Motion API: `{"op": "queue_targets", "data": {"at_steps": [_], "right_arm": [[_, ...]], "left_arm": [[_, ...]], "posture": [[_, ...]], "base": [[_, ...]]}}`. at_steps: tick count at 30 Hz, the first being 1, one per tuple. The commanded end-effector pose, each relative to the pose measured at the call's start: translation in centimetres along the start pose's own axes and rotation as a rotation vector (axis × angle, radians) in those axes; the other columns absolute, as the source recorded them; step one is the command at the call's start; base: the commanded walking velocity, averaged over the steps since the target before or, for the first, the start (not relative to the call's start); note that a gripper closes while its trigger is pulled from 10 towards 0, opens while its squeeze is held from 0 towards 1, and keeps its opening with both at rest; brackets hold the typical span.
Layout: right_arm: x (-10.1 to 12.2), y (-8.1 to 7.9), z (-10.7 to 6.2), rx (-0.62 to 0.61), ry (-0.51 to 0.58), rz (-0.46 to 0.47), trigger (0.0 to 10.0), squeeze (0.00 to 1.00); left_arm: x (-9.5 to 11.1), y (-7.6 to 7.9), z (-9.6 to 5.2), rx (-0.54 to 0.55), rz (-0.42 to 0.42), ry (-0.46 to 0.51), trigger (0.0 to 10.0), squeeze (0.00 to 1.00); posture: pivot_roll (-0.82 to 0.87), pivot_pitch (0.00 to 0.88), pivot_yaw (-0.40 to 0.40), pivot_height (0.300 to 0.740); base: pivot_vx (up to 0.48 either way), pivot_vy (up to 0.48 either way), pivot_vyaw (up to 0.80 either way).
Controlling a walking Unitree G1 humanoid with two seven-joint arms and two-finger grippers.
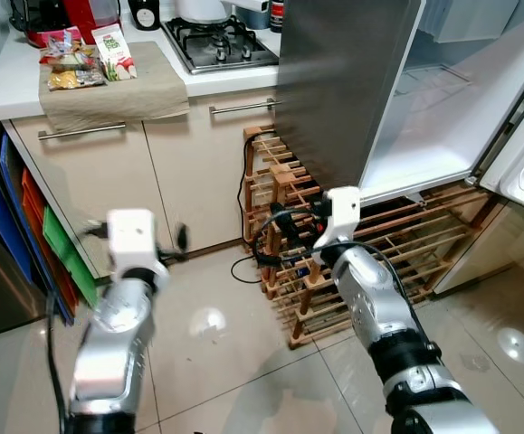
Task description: Restocking fridge
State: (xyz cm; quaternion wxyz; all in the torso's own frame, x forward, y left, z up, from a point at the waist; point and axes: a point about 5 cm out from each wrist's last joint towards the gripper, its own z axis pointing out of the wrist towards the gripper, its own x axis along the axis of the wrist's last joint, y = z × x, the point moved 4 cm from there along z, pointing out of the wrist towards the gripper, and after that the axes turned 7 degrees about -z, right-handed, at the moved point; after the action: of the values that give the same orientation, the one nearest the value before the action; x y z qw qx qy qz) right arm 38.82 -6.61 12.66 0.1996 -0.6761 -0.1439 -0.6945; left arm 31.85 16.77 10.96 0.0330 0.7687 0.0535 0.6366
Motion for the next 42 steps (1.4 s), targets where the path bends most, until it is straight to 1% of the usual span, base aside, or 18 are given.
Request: {"op": "queue_targets", "data": {"at_steps": [1,2,3,5,7,8,12,14,16,20,25,32,37,38,39,40,41,42], "right_arm": [[0.0,0.3,-0.1,0.002,-0.002,-0.019,10.0,0.08],[0.1,0.8,0.0,-0.024,-0.003,-0.048,10.0,0.07],[-0.2,1.4,0.0,-0.068,-0.026,-0.062,10.0,0.0],[-0.6,2.0,-0.6,-0.109,-0.033,-0.048,10.0,0.0],[-0.9,2.0,-1.2,-0.113,-0.017,-0.009,10.0,0.0],[-1.3,1.7,-1.5,-0.106,-0.014,-0.008,10.0,0.0],[-1.9,1.2,-1.6,-0.095,-0.029,-0.006,10.0,0.0],[-2.0,0.9,-1.4,-0.09,-0.027,-0.012,10.0,0.03],[-1.6,0.5,-0.9,-0.085,-0.008,-0.02,10.0,0.05],[-1.2,0.3,-0.6,-0.084,0.003,-0.018,10.0,0.06],[-0.6,0.1,-0.2,-0.062,0.017,-0.021,10.0,0.08],[-0.5,-0.2,-0.2,-0.037,0.02,-0.032,10.0,0.09],[-0.3,-0.6,-0.2,-0.028,0.019,-0.036,10.0,0.09],[-0.3,-0.6,-0.3,-0.033,0.015,-0.063,10.0,0.04],[-0.3,-0.6,-0.5,-0.036,0.014,-0.083,10.0,0.04],[-0.2,-0.1,-1.0,-0.07,0.016,-0.095,10.0,0.0],[0.0,0.4,-1.9,-0.109,0.029,-0.11,10.0,0.0],[-0.5,1.6,-4.5,-0.194,0.0,-0.147,10.0,0.0]], "left_arm": [[0.4,0.1,-0.3,-0.011,-0.002,0.01,10.0,0.0],[0.4,0.0,-0.3,0.005,-0.013,0.025,10.0,0.0],[0.9,-0.1,-0.2,0.032,0.005,0.052,10.0,0.0],[1.9,0.0,0.2,0.048,0.08,0.101,10.0,0.0],[2.6,0.1,0.4,0.049,0.114,0.128,10.0,0.0],[3.0,0.1,0.6,0.047,0.131,0.141,10.0,0.0],[3.8,-0.2,0.7,0.046,0.16,0.159,10.0,0.0],[4.6,-0.6,0.8,0.059,0.176,0.177,10.0,0.0],[5.0,-1.5,1.0,0.119,0.129,0.175,10.0,0.0],[4.6,-1.9,1.3,0.142,0.088,0.156,10.0,0.0],[5.1,-1.7,1.3,0.144,0.13,0.185,10.0,0.0],[5.0,-1.9,1.1,0.158,0.131,0.185,10.0,0.0],[5.0,-1.5,0.9,0.149,0.135,0.183,10.0,0.0],[5.3,-1.5,0.9,0.138,0.148,0.193,10.0,0.0],[5.4,-1.5,0.9,0.131,0.158,0.202,10.0,0.0],[5.6,-2.0,0.6,0.122,0.157,0.213,10.0,0.0],[5.5,-2.4,0.0,0.107,0.155,0.216,10.0,0.0],[3.8,-3.1,-1.5,0.064,0.146,0.153,10.0,0.0]], "posture": [[0.06,0.0,-0.044,0.74],[0.05,0.0,-0.051,0.74],[0.04,0.0,-0.055,0.74],[0.03,0.0,-0.054,0.74],[0.03,0.0,-0.05,0.74],[0.03,0.0,-0.039,0.74],[0.03,0.0,-0.024,0.74],[0.04,0.0,-0.001,0.74],[0.05,0.0,0.012,0.74],[0.04,0.0,0.017,0.74],[0.04,0.0,0.001,0.74],[0.05,0.0,-0.02,0.74],[0.06,0.0,-0.017,0.74],[0.05,0.0,-0.005,0.74],[0.04,0.0,0.0,0.74],[0.03,0.0,0.009,0.74],[0.02,0.0,0.014,0.74],[0.02,0.0,0.019,0.74]], "base": [[0.0,0.0,0.51],[0.0,0.0,0.54],[0.0,0.0,0.0],[0.141,0.0,0.0],[0.319,0.0,0.0],[0.334,0.0,0.63],[0.335,0.0,0.59],[0.369,0.0,0.55],[0.465,0.0,0.53],[0.459,0.0,0.52],[0.458,0.0,0.53],[0.471,0.0,0.51],[0.448,0.0,0.52],[0.0,0.0,0.53],[0.0,0.0,0.53],[0.0,0.0,0.0],[0.0,0.0,0.41],[0.0,0.0,0.0]]}}
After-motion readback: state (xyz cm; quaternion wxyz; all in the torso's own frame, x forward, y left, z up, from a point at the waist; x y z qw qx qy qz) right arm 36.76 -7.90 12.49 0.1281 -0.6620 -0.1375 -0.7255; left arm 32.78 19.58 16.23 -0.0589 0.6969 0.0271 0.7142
